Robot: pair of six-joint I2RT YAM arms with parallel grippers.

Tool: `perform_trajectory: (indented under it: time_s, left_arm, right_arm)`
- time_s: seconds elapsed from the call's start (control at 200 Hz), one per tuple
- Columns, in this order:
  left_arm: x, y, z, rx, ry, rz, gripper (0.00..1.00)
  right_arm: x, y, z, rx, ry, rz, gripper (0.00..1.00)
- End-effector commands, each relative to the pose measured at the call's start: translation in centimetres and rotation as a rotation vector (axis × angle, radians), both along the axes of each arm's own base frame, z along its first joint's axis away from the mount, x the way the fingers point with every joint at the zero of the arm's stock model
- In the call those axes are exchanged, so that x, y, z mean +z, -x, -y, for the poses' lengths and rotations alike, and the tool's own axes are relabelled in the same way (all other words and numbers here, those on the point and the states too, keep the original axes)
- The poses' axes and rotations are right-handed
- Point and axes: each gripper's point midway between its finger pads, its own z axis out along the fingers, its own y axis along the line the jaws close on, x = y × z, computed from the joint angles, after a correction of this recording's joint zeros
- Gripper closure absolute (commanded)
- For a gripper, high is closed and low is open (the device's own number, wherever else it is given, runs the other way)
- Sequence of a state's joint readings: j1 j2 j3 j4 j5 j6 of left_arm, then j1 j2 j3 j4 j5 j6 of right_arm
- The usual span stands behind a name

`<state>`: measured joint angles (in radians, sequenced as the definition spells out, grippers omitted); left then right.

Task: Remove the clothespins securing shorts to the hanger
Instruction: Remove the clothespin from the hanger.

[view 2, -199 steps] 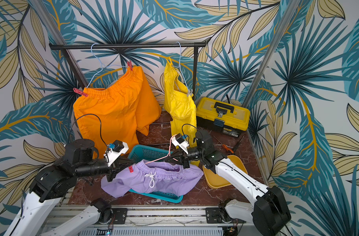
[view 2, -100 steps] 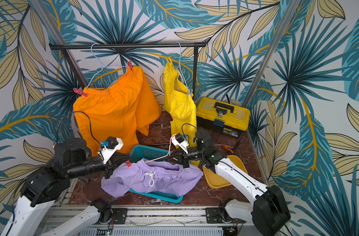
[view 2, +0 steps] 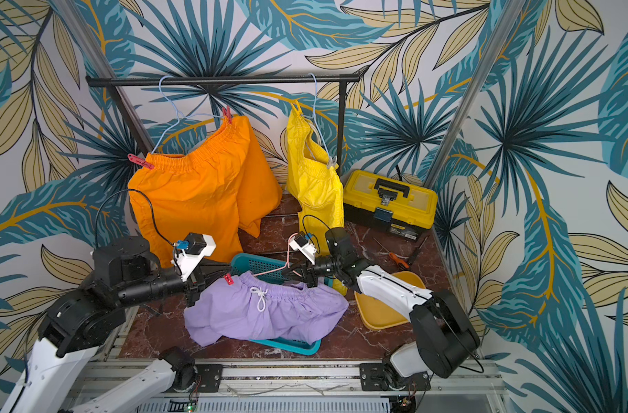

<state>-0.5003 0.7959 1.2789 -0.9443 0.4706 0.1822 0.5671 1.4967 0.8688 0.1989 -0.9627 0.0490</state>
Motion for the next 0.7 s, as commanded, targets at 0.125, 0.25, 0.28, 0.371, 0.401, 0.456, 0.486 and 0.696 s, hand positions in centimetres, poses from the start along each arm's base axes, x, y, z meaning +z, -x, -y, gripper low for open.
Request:
perform_trajectory:
  time_s: [0.125, 0.25, 0.28, 0.371, 0.401, 0.456, 0.486, 0.696]
  left_arm:
    - [-1.1, -0.7, 0.8, -0.008, 0.052, -0.002, 1.0]
    - [-2.0, -1.2, 0.9, 0.005, 0.051, -0.007, 1.0]
    - [-2.2, -1.3, 0.9, 0.006, 0.053, -0.01, 1.0]
    - [-2.4, -1.4, 1.1, 0.008, 0.061, -0.012, 1.0]
    - [-2.3, -1.4, 1.1, 0.008, 0.064, -0.012, 1.0]
    - [-2.3, -1.4, 1.1, 0.006, 0.067, -0.008, 1.0]
    - [-2.2, -1.4, 1.0, 0.01, 0.067, -0.005, 1.0]
    - [-2.1, -1.2, 0.5, 0.029, 0.065, 0.018, 1.0]
  right_arm:
    - [-2.8, -1.0, -2.1, -0.073, 0.173, 0.081, 1.0]
    - [-5.7, -1.5, -2.0, -0.11, 0.309, 0.058, 0.92]
    - [-6.2, -1.7, -2.0, -0.122, 0.327, 0.041, 0.89]
    - [-7.5, -2.3, -1.9, -0.156, 0.364, 0.004, 0.76]
    - [-7.8, -2.4, -1.9, -0.163, 0.376, -0.009, 0.75]
    - [-8.3, -2.5, -1.9, -0.172, 0.393, -0.039, 0.68]
    - [-8.5, -2.7, -1.9, -0.181, 0.402, -0.049, 0.65]
    - [-8.5, -2.7, -1.3, -0.215, 0.439, -0.084, 0.45]
